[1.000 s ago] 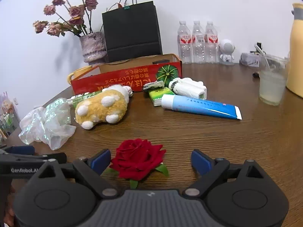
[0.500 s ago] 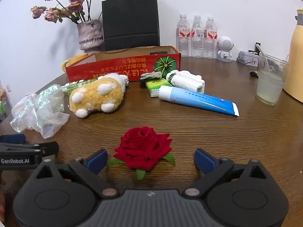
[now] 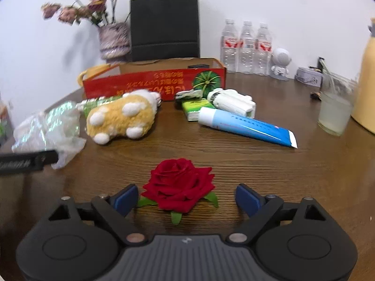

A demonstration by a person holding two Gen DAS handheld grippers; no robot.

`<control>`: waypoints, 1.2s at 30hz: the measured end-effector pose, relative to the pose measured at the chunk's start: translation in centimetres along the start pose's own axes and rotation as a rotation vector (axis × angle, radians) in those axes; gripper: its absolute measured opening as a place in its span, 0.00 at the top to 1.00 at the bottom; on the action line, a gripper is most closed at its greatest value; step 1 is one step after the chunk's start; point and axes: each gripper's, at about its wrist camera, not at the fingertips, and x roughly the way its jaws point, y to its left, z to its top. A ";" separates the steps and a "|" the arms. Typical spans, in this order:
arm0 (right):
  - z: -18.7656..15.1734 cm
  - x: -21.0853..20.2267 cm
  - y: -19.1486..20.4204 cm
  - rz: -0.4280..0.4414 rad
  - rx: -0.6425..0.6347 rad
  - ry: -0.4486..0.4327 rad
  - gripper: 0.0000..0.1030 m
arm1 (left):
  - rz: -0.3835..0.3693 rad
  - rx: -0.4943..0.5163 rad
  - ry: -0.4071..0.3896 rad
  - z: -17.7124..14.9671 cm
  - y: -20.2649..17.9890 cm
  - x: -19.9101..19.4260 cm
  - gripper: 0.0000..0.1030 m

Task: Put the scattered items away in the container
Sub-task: 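Grasp the red rose with the right tool, then carry the rose into the box with the right tool while the left tool drops bubble wrap in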

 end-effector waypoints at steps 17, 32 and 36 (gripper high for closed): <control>2.1 0.3 -0.6 0.092 -0.047 0.044 0.40 | -0.058 0.089 0.024 2.9 -1.3 3.4 0.18; 5.8 -3.5 -1.8 0.180 -0.005 -0.106 0.55 | -0.283 0.046 -0.127 5.4 1.3 -6.4 0.99; 10.2 -4.4 -1.8 0.188 -0.042 -0.203 0.55 | -0.359 0.072 -0.236 9.6 0.9 -7.8 0.99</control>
